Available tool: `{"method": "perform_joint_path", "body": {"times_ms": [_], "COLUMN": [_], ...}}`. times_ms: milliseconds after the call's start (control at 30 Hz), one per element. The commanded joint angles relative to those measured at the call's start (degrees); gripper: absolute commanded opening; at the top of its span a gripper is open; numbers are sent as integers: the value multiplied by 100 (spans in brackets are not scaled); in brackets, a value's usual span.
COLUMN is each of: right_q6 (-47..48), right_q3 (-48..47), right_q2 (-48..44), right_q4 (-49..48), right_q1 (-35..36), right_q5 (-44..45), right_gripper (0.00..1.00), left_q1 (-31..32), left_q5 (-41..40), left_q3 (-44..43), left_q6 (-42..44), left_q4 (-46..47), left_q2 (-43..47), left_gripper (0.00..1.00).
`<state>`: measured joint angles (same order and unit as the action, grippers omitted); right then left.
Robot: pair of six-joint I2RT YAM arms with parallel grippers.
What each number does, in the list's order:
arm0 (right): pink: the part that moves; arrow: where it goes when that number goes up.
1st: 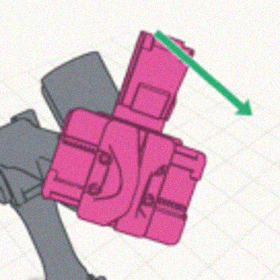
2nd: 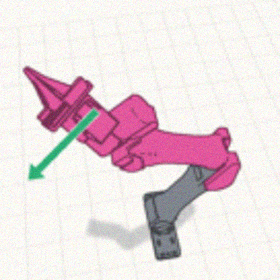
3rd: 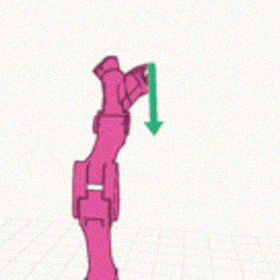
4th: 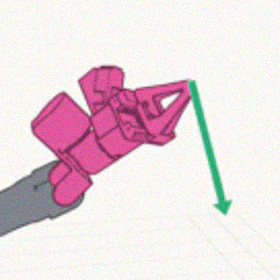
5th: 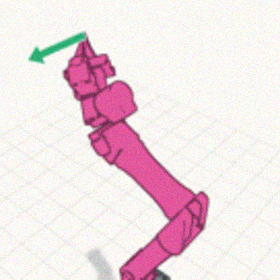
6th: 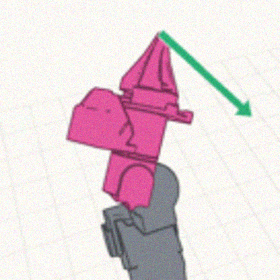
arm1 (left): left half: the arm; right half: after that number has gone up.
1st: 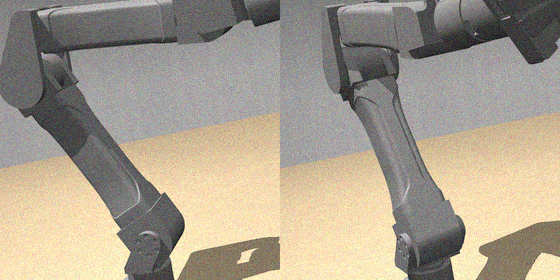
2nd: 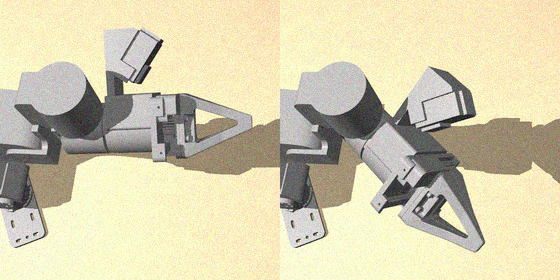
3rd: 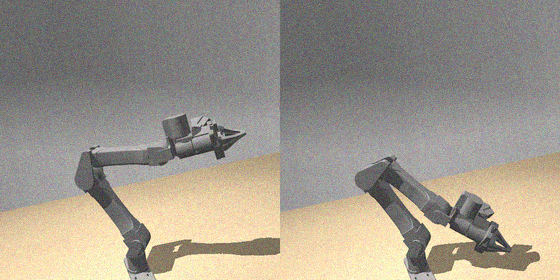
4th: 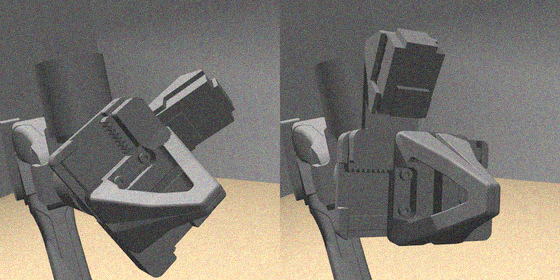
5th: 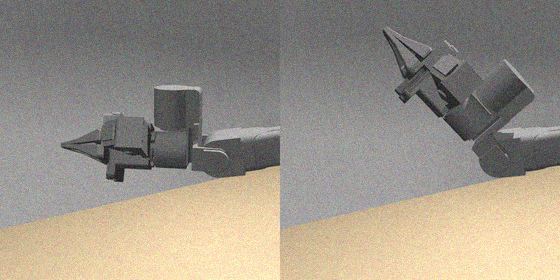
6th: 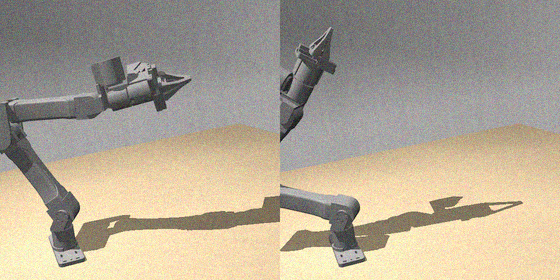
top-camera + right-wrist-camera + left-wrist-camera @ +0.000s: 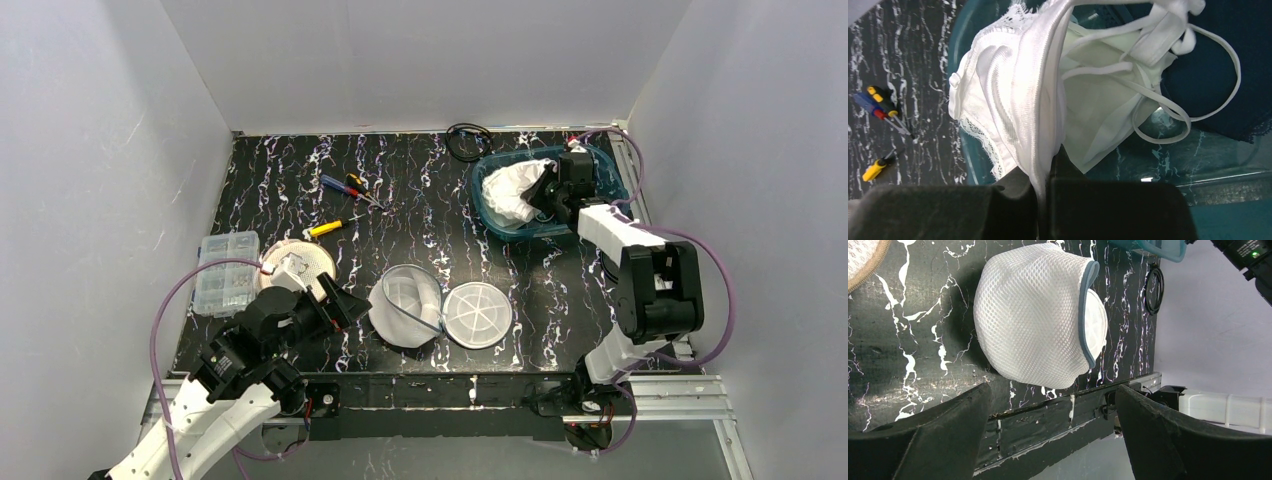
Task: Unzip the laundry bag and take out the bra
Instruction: Place the bra in the bin.
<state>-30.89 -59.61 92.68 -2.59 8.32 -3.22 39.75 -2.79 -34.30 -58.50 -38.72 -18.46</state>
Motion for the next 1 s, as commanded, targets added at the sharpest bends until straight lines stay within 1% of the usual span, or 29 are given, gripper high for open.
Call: {"method": "perform_joint_path", "body": {"times_ms": [0,167,200,267,300,333,367,433,467,500,567,667,800,867,900,933,967], "right_q6": [168,268,289,307,293,282,259,230,225,222,220,246,376,441,434,392,345], "right_q3": [66,-33,-91,-239,-275,-298,-314,-383,-430,-484,-542,-610,-815,-793,-730,-664,-652], "right_q2": [287,635,697,760,741,699,638,475,399,319,110,-253,-643,-830,-900,-903,-842], "right_q4": [-391,-423,-358,-154,-95,-40,24,218,435,631,929,1274,1640,1514,1323,1062,944], "right_q1": [-70,-80,-90,-85,-89,-93,-88,-88,-86,-87,-92,-78,-24,61,98,126,145], "right_q5": [-55,-25,-2,41,55,95,154,379,584,752,1032,1342,1529,1332,1092,794,470], "right_gripper": [1,1,5,24,36,45,52,61,67,77,89,98,99,96,93,86,77], "left_q1": [-20,-20,-20,-24,-22,-20,-20,-21,-20,-20,-20,-20,-20,-21,-21,-20,-20], "left_q5": [-2,-46,-47,-47,-42,-46,-53,-76,-74,-64,-72,-79,-88,-113,-128,-131,-137], "left_q3": [66,112,121,128,122,118,110,100,99,106,104,76,51,34,30,25,14], "left_q6": [40,38,29,24,23,28,38,55,80,105,128,154,176,210,222,241,254], "left_q4": [37,54,79,103,124,139,137,150,168,177,160,106,63,32,28,35,36], "left_q2": [1,-46,-58,-91,-100,-109,-114,-115,-114,-108,-78,0,108,123,115,100,62], "left_gripper": [91,91,91,91,91,91,91,91,91,91,92,92,92,92,92,92,92]}}
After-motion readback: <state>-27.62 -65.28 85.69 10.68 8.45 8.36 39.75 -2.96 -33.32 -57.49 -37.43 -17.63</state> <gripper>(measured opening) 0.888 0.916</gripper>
